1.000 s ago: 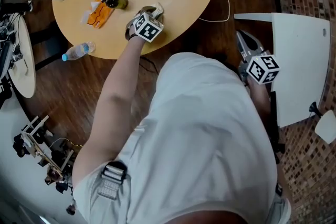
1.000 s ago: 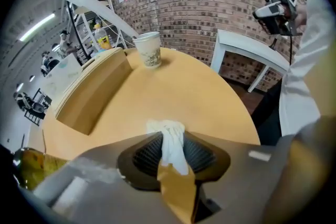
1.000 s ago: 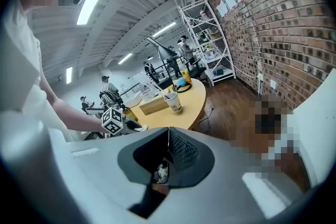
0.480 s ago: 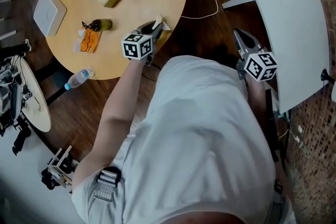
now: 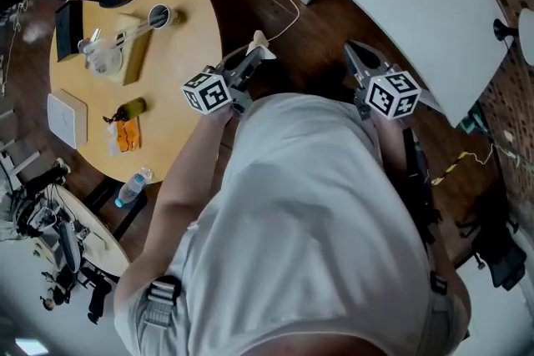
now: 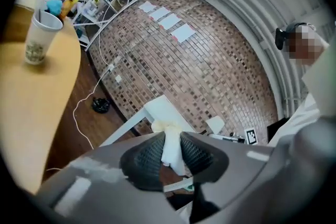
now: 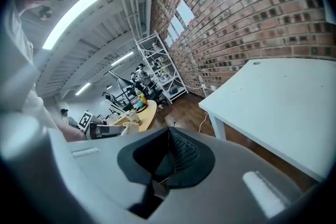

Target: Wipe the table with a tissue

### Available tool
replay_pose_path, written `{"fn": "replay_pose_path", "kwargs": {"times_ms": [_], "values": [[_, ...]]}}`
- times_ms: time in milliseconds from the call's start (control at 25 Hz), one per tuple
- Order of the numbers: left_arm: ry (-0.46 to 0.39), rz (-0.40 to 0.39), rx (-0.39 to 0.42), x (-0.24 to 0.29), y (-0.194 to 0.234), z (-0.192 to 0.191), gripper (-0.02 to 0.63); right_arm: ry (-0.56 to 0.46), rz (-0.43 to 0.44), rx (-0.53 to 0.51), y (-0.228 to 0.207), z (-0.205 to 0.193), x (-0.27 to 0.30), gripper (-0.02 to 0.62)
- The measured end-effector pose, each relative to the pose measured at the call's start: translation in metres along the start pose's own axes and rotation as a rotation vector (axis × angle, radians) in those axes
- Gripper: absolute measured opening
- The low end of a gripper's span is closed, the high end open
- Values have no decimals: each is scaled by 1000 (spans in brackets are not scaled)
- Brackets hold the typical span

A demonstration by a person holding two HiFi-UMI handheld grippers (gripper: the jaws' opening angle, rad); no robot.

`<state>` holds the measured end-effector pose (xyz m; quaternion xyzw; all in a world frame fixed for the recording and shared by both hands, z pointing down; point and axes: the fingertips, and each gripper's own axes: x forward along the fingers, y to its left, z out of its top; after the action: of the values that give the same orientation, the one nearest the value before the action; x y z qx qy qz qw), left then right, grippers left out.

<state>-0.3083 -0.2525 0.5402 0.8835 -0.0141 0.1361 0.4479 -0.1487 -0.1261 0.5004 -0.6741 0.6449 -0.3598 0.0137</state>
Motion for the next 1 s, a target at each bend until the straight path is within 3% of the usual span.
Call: {"fn": "replay_pose_path", "kwargs": {"times_ms": [280, 520, 800, 1000], "values": [[113, -22, 66, 95, -49, -13, 87, -102, -63, 83, -74, 14, -60, 9], [255, 44, 264, 167, -72, -25, 89, -170, -86, 123, -128, 26, -104, 9], [302, 74, 381, 226, -88, -16, 89, -199, -162, 97, -167, 18, -142, 9], [348, 78, 477, 259, -98, -9, 89, -212, -208, 143, -192, 11, -159, 9]]}}
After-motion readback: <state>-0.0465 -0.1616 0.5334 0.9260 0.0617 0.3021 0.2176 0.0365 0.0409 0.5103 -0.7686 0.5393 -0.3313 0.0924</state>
